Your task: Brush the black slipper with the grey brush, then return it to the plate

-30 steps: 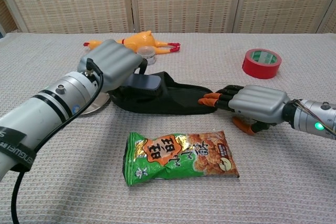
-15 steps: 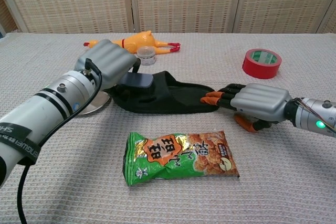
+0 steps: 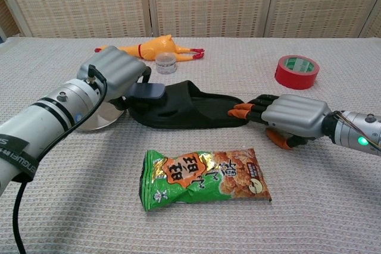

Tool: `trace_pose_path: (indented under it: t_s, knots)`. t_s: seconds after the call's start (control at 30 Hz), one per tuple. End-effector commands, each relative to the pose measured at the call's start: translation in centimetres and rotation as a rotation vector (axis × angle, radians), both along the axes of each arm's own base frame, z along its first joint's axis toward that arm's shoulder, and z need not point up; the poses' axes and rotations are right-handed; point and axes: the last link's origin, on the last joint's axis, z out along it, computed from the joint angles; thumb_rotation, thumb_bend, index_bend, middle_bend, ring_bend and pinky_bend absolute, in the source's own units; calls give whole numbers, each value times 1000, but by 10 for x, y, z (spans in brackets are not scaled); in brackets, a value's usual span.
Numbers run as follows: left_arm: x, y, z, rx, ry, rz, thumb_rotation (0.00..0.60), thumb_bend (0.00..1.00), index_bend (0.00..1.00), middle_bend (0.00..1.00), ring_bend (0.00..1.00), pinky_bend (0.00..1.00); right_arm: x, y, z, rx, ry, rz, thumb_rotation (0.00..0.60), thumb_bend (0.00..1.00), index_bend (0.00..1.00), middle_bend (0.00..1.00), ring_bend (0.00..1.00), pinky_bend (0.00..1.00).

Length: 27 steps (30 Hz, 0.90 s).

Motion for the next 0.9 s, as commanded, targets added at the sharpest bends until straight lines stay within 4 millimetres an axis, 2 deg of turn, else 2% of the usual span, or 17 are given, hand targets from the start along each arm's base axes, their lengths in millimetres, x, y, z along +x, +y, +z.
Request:
trace_pose_path:
  t_s: [0.03,0.27,0.73,0.9]
  knots:
    - [8,-8,0,-2,-16,-23,600,431,643,872,685,932,0,0,0,-2,0,-2,600,567,29,0,0,0]
    - [19,-14,-8,-5,-3,-54,600,432,643,872,685,932,0,1,1,-2,-7,-4,600,567,29,0,0,0]
    - [-6,9,-2,56,89,29,600,430,641,870,685,933,-3,-1,10,-22,-16,-6,600,568,28,0,0,0]
    - [-8,4,7,57,74,27,600,431,641,871,685,933,-2,0,11,-22,-26,-4,600,568,22,0,0,0]
